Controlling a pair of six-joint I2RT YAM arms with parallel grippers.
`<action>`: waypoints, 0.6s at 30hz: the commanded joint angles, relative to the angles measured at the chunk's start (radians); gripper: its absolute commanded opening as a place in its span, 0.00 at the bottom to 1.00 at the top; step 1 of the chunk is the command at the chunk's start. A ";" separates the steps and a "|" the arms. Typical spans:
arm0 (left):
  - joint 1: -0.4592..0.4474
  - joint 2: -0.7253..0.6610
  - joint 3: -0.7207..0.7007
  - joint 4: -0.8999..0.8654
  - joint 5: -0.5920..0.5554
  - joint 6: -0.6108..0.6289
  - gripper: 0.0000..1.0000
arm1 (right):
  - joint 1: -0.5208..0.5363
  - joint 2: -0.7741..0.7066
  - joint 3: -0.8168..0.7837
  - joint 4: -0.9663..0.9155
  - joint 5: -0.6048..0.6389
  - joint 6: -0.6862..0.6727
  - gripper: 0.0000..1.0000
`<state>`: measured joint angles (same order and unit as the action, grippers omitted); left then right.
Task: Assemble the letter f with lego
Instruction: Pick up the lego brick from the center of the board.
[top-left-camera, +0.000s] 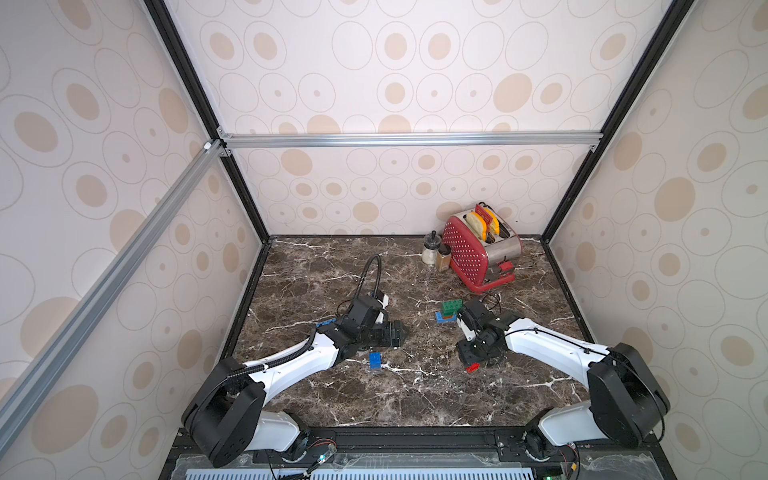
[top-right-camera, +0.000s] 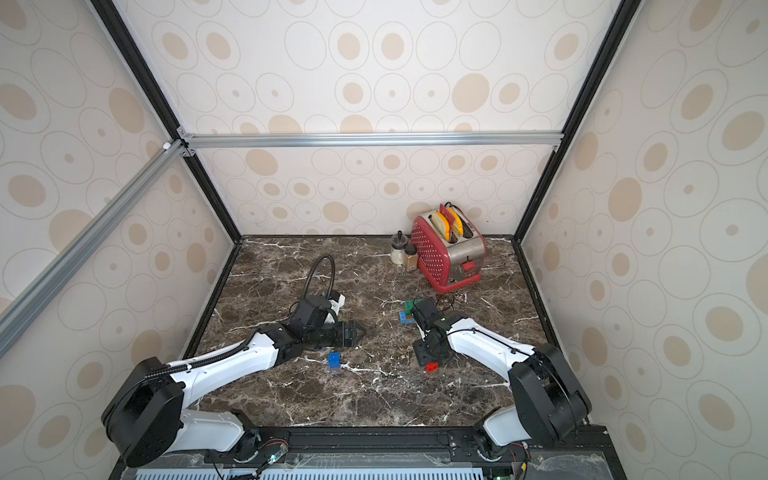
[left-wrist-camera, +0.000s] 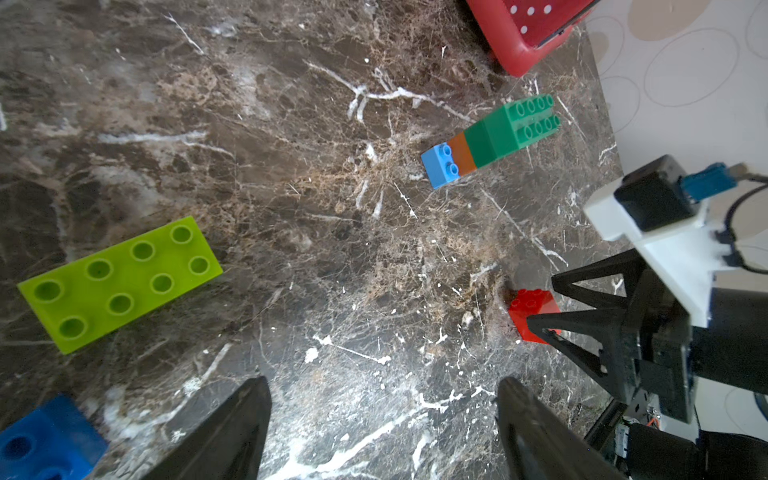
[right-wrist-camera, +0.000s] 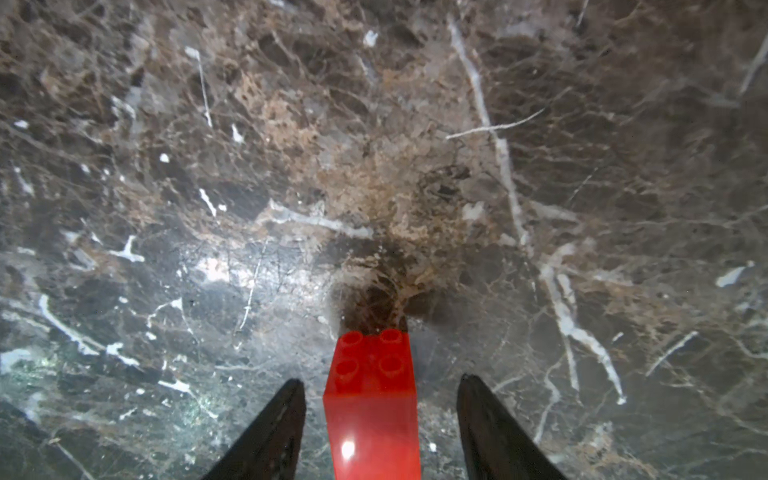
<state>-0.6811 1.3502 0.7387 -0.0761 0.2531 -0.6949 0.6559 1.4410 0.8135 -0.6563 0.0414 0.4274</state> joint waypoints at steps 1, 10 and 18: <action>-0.007 -0.008 0.001 0.015 0.014 0.013 0.87 | -0.001 0.013 0.001 0.009 -0.014 0.011 0.61; -0.006 -0.019 -0.002 0.012 0.012 0.009 0.87 | -0.002 0.044 0.012 -0.014 0.003 0.001 0.55; -0.005 -0.029 -0.002 0.003 -0.006 0.008 0.87 | -0.002 0.044 0.003 -0.005 0.014 -0.001 0.43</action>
<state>-0.6811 1.3476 0.7353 -0.0689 0.2630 -0.6949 0.6559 1.4765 0.8139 -0.6476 0.0391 0.4263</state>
